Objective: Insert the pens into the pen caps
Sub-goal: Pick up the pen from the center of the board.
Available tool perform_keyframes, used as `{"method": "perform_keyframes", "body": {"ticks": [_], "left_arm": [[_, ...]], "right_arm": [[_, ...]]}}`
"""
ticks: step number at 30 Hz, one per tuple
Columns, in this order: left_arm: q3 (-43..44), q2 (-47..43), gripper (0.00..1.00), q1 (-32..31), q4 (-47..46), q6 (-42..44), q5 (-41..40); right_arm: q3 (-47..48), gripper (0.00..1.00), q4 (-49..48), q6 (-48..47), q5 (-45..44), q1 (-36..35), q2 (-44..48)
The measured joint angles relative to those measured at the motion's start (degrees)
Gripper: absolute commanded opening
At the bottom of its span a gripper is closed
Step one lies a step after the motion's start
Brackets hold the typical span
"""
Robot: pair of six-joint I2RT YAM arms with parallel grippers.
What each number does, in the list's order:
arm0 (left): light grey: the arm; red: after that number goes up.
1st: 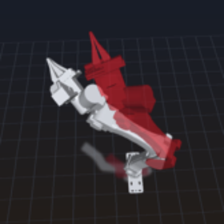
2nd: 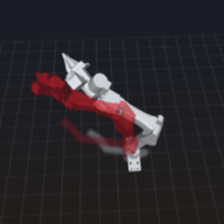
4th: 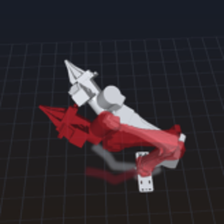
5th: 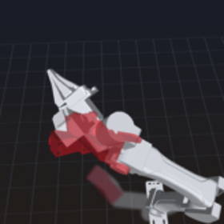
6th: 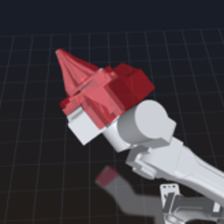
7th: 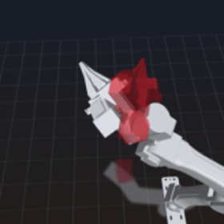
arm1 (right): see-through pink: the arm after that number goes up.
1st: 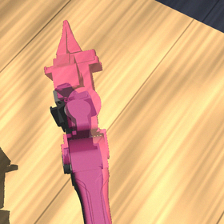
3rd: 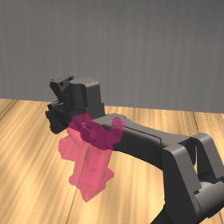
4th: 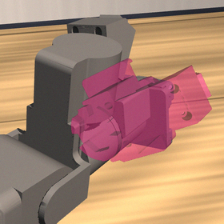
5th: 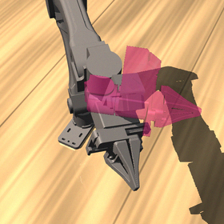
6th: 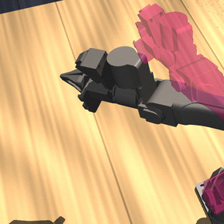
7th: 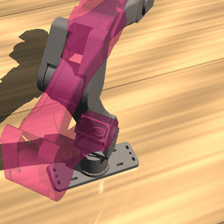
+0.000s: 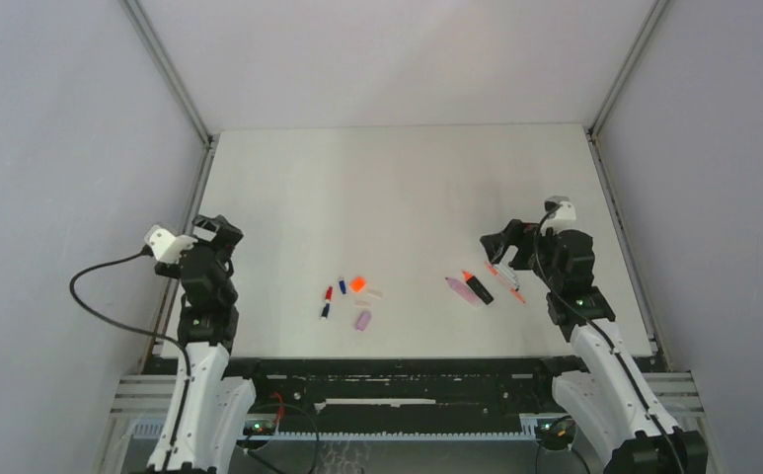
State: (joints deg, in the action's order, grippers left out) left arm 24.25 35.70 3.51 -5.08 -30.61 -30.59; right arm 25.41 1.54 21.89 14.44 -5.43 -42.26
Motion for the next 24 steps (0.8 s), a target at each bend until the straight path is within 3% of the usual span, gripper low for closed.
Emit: {"method": "perform_keyframes", "body": {"ticks": [6,14,24], "left_arm": [[4.8,-4.0,1.0,0.0,14.4,-8.8,14.7],[23.6,4.4,1.0,0.0,33.6,2.4,39.4],[23.8,-2.1,1.0,0.0,35.5,12.3,42.0]], "right_arm": [[4.2,0.66,7.8,-1.4,0.6,-9.5,-5.3],[6.3,0.47,15.6,-3.3,-7.9,-23.8,-15.3],[12.7,0.47,20.4,-3.4,-18.5,-30.1,-27.4]]}}
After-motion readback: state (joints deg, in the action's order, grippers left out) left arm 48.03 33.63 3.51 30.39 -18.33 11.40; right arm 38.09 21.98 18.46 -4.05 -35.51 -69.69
